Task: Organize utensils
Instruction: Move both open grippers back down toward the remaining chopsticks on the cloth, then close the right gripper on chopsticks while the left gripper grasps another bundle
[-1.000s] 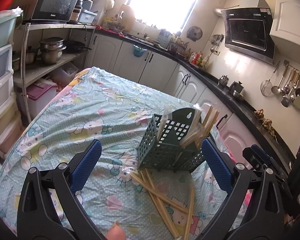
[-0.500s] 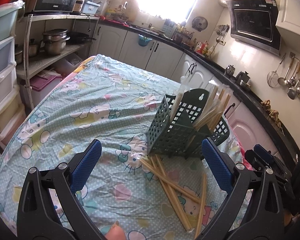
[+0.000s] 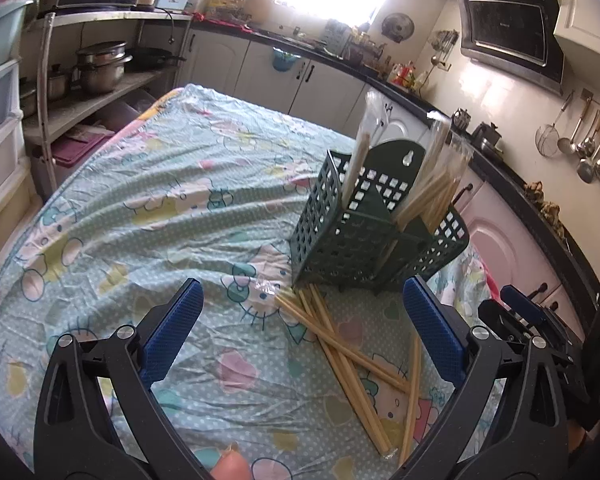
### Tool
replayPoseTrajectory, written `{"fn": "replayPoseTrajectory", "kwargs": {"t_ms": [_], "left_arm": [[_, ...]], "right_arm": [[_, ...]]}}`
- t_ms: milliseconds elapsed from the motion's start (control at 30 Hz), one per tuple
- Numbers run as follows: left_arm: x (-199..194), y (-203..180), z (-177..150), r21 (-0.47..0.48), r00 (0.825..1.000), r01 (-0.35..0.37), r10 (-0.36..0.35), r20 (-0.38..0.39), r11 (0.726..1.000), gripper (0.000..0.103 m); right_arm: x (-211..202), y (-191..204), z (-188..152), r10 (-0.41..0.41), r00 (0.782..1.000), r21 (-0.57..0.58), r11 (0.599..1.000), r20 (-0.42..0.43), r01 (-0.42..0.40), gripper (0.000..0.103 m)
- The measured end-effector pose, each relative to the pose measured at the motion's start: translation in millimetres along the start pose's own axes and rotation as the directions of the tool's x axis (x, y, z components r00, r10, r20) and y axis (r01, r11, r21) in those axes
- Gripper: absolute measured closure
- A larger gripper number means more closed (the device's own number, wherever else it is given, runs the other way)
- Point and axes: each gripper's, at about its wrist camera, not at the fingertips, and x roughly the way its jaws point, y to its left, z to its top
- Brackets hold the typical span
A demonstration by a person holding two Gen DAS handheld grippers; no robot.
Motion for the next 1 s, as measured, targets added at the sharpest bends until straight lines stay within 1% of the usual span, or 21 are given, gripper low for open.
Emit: {"fn": "replayPoseTrajectory", "kwargs": {"t_ms": [300,400,433,500,567,600,700,867,900,1000], "left_arm": [[18,2,-5,-0.010,0.998,0.009,-0.009,-0.054,1.000,0.011],[28,4,-6,-0.031,0.996,0.027,-0.030,-0.079,0.999,0.012],[31,5,-6,-0.042,0.995,0.035,-0.038,-0.088,0.999,0.013],[40,7,-7,-0.061,0.992,0.049,-0.055,-0.114,0.997,0.021],[47,8,-9,-0.083,0.988,0.056,-0.068,-0.139,0.995,0.024],[51,9,-10,-0.094,0.986,0.063,-0.077,-0.150,0.994,0.028],[65,15,-12,-0.137,0.977,0.074,-0.100,-0.188,0.988,0.037],[83,26,-14,-0.198,0.966,0.076,-0.122,-0.229,0.977,0.042],[86,28,-14,-0.206,0.964,0.073,-0.122,-0.236,0.976,0.044],[93,32,-15,-0.226,0.959,0.074,-0.131,-0.250,0.971,0.045]], "right_arm": [[18,-5,-10,-0.003,0.997,0.011,1.000,-0.079,0.004,0.028],[22,-4,-14,-0.003,0.995,0.009,1.000,-0.098,0.003,0.028],[23,-5,-15,-0.003,0.995,0.010,1.000,-0.103,0.004,0.028],[26,-6,-16,-0.001,0.993,0.015,1.000,-0.116,0.003,0.028],[29,-7,-19,-0.001,0.992,0.023,1.000,-0.129,0.004,0.028],[31,-8,-20,-0.001,0.990,0.027,1.000,-0.139,0.005,0.028],[39,-13,-24,0.005,0.986,0.042,0.999,-0.168,0.002,0.028],[55,-22,-29,0.032,0.975,0.102,0.995,-0.218,-0.010,0.029],[59,-24,-30,0.037,0.973,0.115,0.993,-0.230,-0.011,0.033],[71,-29,-33,0.058,0.964,0.144,0.989,-0.259,-0.020,0.037]]}}
